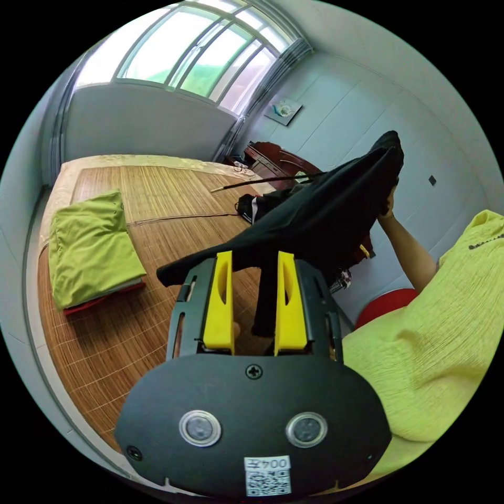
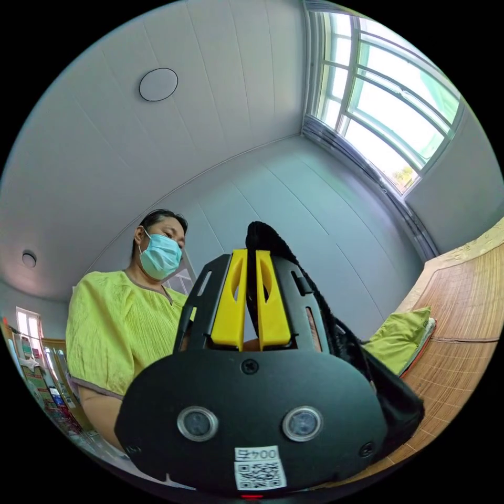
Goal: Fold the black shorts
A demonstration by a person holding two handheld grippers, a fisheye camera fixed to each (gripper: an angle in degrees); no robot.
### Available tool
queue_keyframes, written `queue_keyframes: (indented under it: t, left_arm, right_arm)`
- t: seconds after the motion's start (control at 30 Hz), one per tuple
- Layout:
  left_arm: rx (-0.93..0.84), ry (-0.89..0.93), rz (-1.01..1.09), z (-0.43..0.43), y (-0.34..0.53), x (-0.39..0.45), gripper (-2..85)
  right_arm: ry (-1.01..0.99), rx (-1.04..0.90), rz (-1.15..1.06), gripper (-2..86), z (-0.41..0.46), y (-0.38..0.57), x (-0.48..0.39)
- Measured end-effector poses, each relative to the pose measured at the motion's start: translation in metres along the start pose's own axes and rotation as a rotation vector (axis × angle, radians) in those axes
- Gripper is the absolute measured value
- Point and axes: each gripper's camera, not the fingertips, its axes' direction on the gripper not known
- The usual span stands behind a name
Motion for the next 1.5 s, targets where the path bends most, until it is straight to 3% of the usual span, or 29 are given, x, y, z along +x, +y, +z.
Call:
queue_keyframes:
  t: [0.3,0.47,0.73,0.93,1.07,1.17,1.33,1.4,1.5]
  left_arm:
    - [0.100,-0.017,0.078,-0.002,-0.069,0.007,10.3]
    - [0.001,0.052,0.137,0.026,-0.086,0.018,11.5]
    - [0.000,0.053,0.130,-0.045,-0.074,-0.041,14.4]
    - [-0.102,0.057,0.102,-0.073,-0.067,-0.077,21.3]
    - [-0.195,0.055,0.264,-0.065,-0.071,-0.049,23.6]
    - [-0.344,-0.063,0.369,-0.063,-0.062,-0.048,24.8]
    - [-0.490,-0.089,0.184,-0.087,-0.030,-0.104,23.6]
    - [-0.420,-0.058,0.044,-0.117,-0.023,-0.132,23.2]
    - [-0.243,-0.025,0.026,-0.157,-0.046,-0.139,22.9]
  right_arm:
    - [-0.067,-0.162,0.075,3.8,0.028,0.021,0.042]
    - [-0.061,-0.258,0.097,3.7,0.042,0.030,0.056]
    - [-0.073,-0.436,-0.021,3.8,0.035,0.020,0.023]
    - [-0.043,-0.503,-0.027,3.8,0.060,0.020,0.015]
    - [-0.034,-0.535,-0.037,3.8,0.077,0.025,0.013]
    - [-0.005,-0.555,-0.043,3.8,0.084,0.023,0.012]
    - [0.004,-0.527,-0.093,3.9,0.085,0.014,-0.003]
    - [-0.006,-0.523,-0.110,3.9,0.087,0.012,-0.008]
    - [-0.009,-0.541,-0.131,3.8,0.095,0.011,-0.015]
